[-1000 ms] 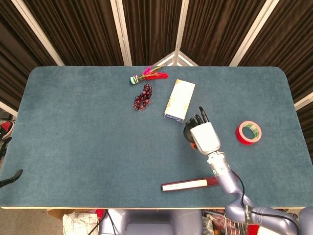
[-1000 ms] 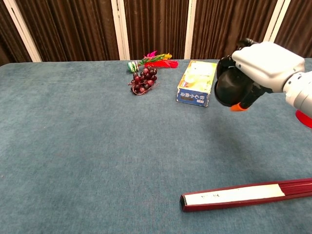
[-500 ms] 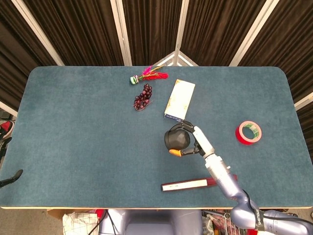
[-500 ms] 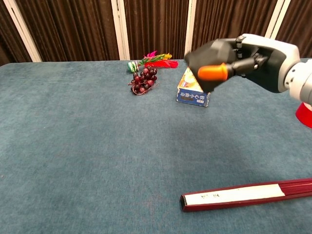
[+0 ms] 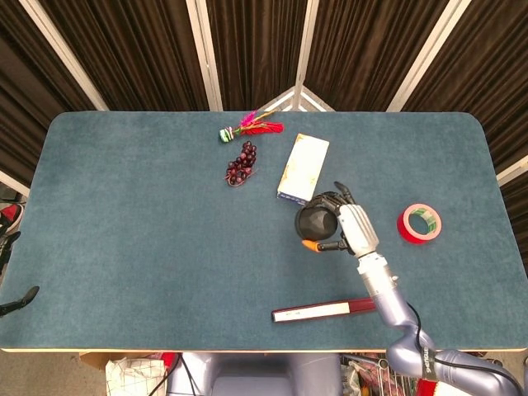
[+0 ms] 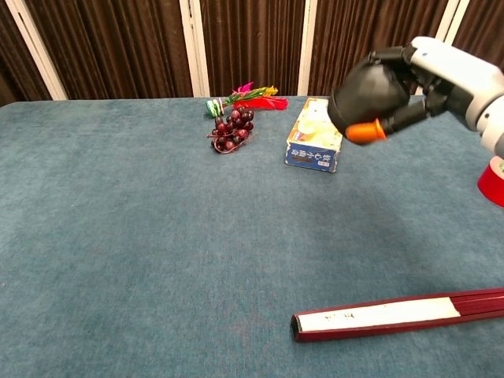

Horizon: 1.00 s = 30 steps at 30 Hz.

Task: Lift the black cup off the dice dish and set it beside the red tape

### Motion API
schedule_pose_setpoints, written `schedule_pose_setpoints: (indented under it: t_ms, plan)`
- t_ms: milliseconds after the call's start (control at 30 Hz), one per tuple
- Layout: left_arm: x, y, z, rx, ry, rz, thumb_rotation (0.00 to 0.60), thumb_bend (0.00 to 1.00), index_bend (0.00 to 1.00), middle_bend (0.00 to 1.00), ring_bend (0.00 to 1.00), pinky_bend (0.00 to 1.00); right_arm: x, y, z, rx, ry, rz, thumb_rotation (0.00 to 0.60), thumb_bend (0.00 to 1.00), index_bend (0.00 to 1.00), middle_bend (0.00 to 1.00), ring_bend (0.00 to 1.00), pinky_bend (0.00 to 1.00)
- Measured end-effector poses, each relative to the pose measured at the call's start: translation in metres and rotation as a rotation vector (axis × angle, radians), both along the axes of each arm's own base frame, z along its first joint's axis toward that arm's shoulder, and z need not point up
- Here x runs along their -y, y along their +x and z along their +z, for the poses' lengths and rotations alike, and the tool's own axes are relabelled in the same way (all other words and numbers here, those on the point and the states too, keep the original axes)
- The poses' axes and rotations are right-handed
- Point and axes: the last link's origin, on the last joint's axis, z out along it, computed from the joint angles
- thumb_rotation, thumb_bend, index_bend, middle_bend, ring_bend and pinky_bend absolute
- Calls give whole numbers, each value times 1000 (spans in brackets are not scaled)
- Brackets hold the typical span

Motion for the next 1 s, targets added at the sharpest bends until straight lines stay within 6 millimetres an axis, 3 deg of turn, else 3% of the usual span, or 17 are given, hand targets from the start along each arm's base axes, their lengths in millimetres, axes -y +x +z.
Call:
schedule_pose_setpoints:
  t_ms: [133, 233, 333, 467, 700, 1000]
  plan:
    - [0, 0, 0, 0, 2, 2, 600, 310, 119, 0, 0, 88, 1, -8, -3, -421, -183, 42, 600, 94, 473, 524, 245, 0]
    - [0, 0, 0, 0, -1, 1, 600, 311, 119, 0, 0, 88, 0, -13, -5, -622, -265, 59, 600, 94, 473, 524, 245, 0]
    - [0, 0, 0, 0, -1, -1, 600, 311, 120, 0, 0, 88, -1, -16, -8, -717, -294, 63, 600, 94, 474, 523, 245, 0]
    - [0, 0, 0, -1, 0, 2, 600, 311, 120, 0, 0, 88, -3, -20, -13, -694, -245, 50, 600, 94, 474, 524, 245, 0]
    - [0, 0, -1, -5, -3, 2, 600, 311, 120, 0, 0, 88, -9, -30, -22, -478, -34, -5, 600, 95, 473, 524, 245, 0]
    - [0, 0, -2, -7, -5, 5, 600, 311, 120, 0, 0, 88, -16, -42, -37, -516, 152, -49, 600, 94, 473, 524, 245, 0]
